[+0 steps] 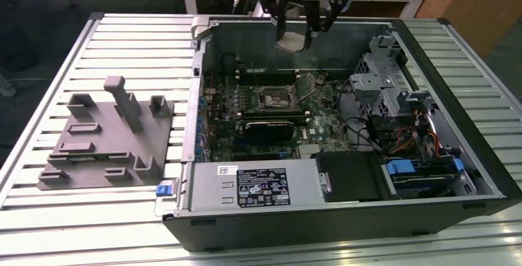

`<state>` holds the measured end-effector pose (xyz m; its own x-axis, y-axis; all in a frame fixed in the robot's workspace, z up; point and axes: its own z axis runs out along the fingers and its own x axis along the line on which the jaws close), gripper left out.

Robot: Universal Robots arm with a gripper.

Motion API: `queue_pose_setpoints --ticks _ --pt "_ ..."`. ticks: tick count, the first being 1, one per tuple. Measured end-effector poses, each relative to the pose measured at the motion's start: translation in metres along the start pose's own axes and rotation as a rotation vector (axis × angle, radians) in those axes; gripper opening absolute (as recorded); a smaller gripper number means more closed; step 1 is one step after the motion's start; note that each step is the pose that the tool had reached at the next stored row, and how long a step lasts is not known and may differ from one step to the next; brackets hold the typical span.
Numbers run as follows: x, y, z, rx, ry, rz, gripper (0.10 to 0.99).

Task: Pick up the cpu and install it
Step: 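Place the cpu into insertion slot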

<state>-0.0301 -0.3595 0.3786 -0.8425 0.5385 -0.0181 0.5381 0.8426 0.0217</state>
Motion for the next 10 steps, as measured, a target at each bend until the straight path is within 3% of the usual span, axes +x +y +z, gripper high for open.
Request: queue_pose_setpoints --ticks 10 --pt "0.0001 0.0 0.0047 0.003 -0.0038 0.155 0.533"
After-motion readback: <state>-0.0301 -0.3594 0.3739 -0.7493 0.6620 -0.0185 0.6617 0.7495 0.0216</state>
